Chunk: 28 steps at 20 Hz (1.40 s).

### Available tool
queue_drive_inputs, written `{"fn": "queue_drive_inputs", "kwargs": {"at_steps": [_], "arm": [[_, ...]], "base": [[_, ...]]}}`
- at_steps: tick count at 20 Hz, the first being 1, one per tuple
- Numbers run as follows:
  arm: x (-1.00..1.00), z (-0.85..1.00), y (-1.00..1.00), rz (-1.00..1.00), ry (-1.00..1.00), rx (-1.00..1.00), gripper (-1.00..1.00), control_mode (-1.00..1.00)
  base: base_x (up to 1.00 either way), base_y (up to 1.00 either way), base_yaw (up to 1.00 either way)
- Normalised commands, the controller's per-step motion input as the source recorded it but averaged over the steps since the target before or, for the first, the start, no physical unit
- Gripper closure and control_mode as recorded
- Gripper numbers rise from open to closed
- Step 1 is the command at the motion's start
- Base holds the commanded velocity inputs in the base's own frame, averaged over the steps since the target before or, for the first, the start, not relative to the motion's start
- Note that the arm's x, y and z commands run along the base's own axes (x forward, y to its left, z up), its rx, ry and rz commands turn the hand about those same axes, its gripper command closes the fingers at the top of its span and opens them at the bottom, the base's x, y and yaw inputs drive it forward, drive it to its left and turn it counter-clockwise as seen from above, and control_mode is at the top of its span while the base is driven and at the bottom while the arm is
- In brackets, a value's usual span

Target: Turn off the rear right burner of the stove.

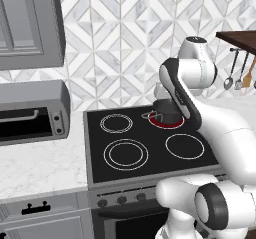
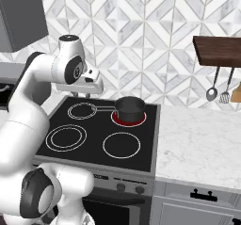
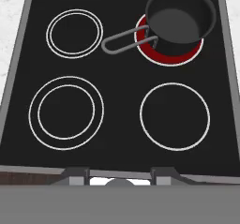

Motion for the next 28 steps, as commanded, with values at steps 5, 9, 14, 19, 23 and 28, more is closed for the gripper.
{"fn": "queue_drive_inputs", "kwargs": {"at_steps": [5,9,14,19,23,28], "arm": [[-0.35,-0.07,-0.01,0.0,0.0,0.0,-1.0,-1.0],[0.0,0.0,0.0,0.0,0.0,0.0,-1.0,1.0],[0.0,0.0,0.0,0.0,0.0,0.0,-1.0,1.0],[0.0,0.0,0.0,0.0,0.0,0.0,-1.0,1.0],[0.0,0.0,0.0,0.0,0.0,0.0,-1.0,1.0],[0.0,0.0,0.0,0.0,0.0,0.0,-1.0,1.0]], "base": [[0.0,0.0,0.0],[0.0,-0.11,0.0],[0.0,-0.42,0.0],[0.0,-0.11,0.01],[0.0,-0.46,0.03],[-0.02,-0.5,0.03]]}}
